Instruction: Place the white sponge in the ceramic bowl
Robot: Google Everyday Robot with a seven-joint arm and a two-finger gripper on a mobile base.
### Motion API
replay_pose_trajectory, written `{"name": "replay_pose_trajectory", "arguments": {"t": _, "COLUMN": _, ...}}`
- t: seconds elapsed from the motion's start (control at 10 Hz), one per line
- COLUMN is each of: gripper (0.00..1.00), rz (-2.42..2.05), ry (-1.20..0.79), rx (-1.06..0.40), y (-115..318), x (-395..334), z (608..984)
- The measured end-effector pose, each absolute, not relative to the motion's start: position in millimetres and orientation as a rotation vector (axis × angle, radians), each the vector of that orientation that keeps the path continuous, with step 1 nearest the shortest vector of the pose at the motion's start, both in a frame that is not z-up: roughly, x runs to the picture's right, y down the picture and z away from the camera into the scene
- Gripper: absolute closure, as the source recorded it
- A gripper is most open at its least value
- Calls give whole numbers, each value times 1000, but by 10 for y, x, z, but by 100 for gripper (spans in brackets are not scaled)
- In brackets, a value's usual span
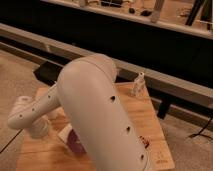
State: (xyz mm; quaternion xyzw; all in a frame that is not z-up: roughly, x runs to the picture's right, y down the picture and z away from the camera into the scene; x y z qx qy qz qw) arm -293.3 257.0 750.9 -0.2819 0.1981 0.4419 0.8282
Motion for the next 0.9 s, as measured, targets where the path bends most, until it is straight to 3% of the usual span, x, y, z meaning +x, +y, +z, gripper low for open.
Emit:
{"name": "replay_pose_trajectory", "arguments": {"t": 0.5, "gripper": 25, "rz": 962, "ry": 511, "rx": -583, "y": 2588, "x": -2717, "z": 7649}}
{"name": "replay_pose_trajectory", "arguments": {"t": 0.9, "gripper": 20, "rz": 952, "ry": 549, "rx": -579, "y": 2601, "x": -2684, "z": 7702}}
